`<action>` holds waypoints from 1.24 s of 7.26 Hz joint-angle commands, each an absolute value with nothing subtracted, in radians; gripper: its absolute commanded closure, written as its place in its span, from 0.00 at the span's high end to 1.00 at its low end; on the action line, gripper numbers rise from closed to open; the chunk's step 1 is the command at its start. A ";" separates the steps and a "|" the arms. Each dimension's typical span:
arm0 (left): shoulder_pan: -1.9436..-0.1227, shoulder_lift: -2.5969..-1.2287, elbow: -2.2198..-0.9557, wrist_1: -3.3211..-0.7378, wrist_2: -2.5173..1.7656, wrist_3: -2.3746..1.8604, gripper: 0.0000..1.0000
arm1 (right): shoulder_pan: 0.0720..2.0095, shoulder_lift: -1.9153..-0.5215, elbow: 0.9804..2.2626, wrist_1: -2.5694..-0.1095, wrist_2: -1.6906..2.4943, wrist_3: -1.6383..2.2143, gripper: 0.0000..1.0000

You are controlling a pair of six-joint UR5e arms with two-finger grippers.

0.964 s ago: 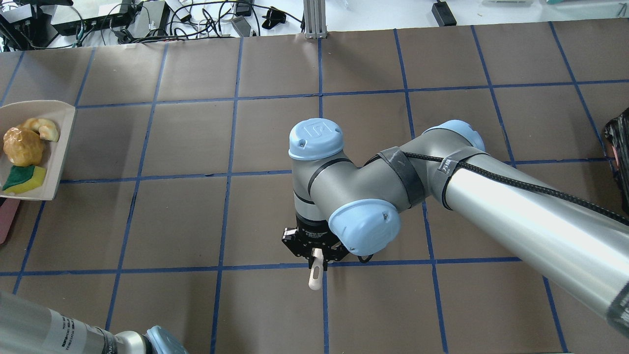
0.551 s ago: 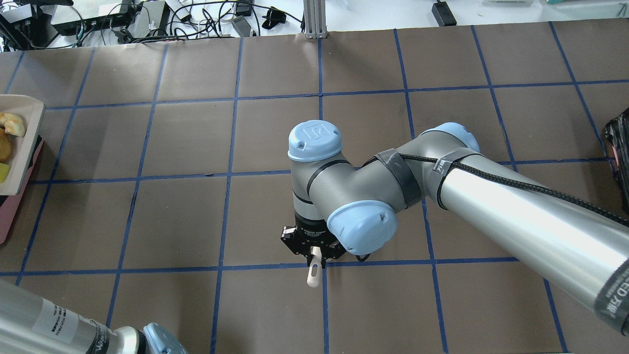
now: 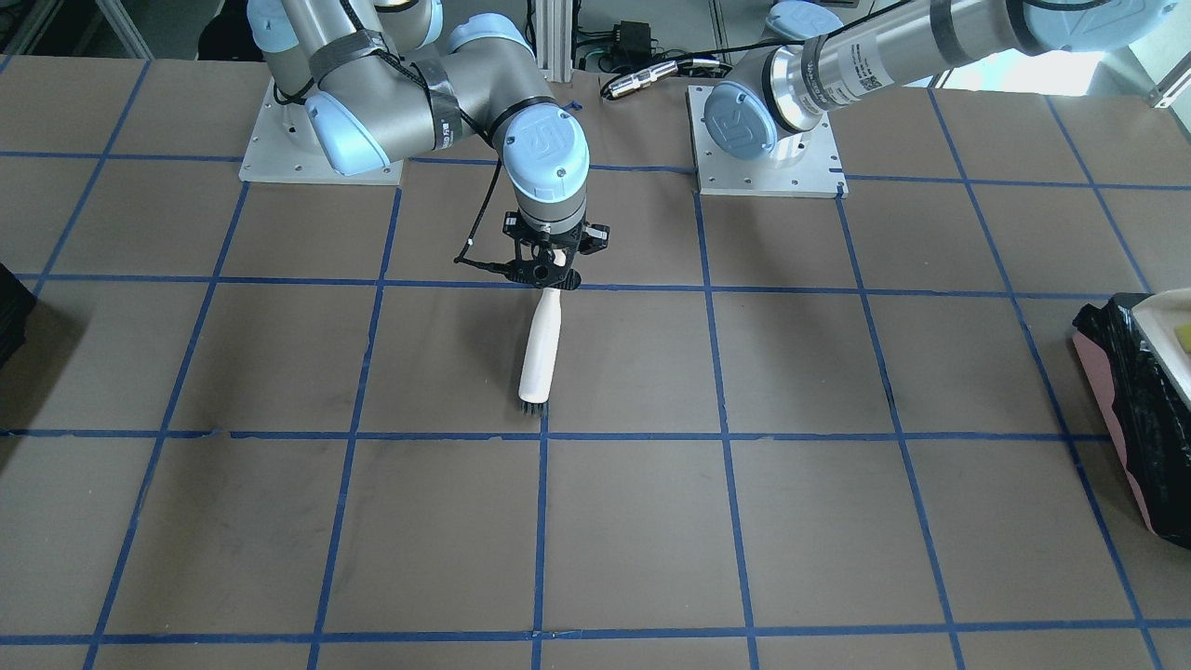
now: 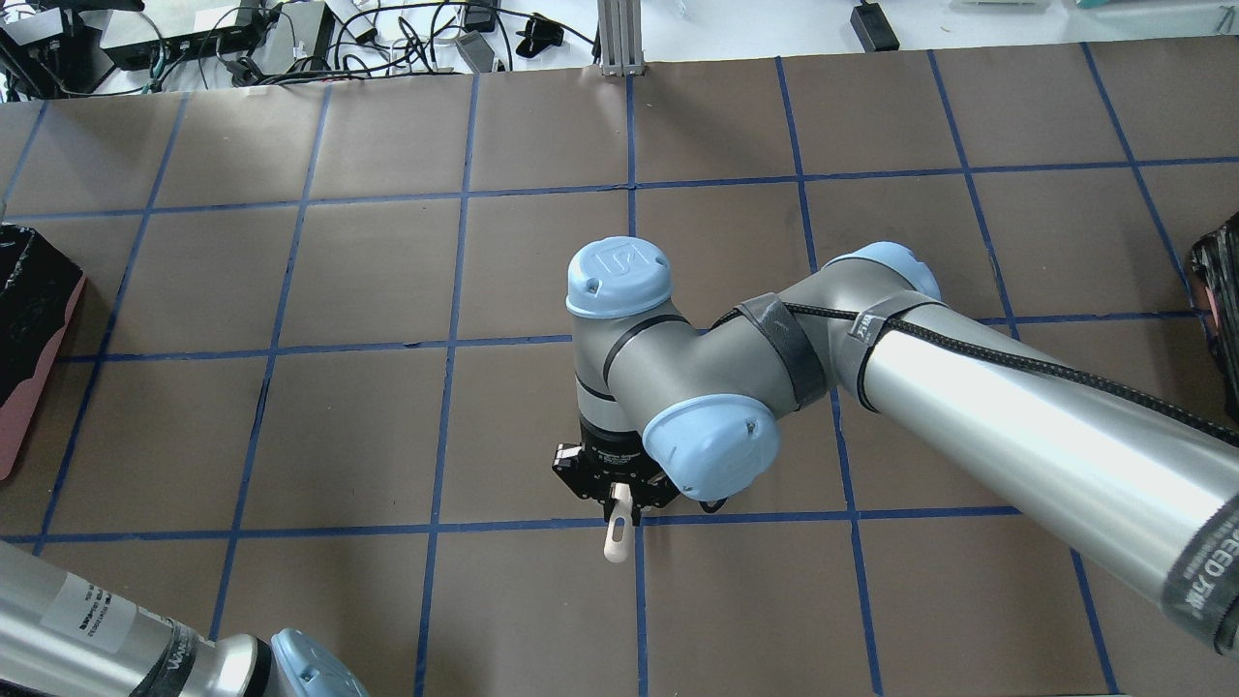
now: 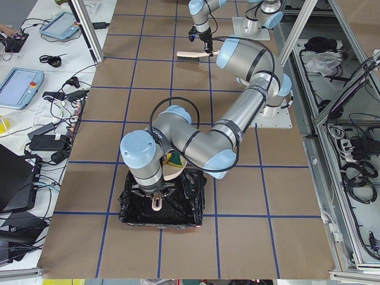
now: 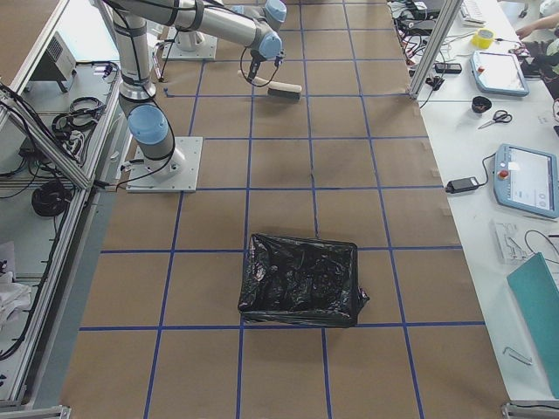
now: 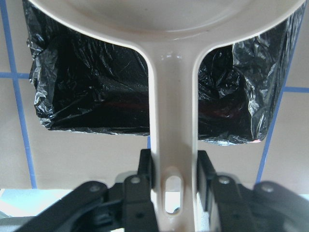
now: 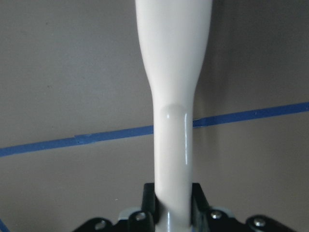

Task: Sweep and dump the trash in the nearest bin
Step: 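Tip the dustpan over the black bin with the left gripper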

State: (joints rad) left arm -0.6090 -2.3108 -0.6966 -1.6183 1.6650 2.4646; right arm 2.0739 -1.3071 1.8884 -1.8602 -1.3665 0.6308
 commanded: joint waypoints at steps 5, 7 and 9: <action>-0.574 -2.350 -0.644 -1.343 1.640 2.442 0.00 | 2.074 -1.307 1.879 -1.888 -1.379 0.597 0.45; -0.574 -2.347 -0.664 -1.250 1.640 2.390 0.00 | 2.072 -1.305 1.876 -1.890 -1.379 0.600 0.45; -0.574 -2.323 -0.721 -1.141 1.646 2.385 0.00 | 2.066 -1.312 1.855 -1.942 -1.387 0.598 0.45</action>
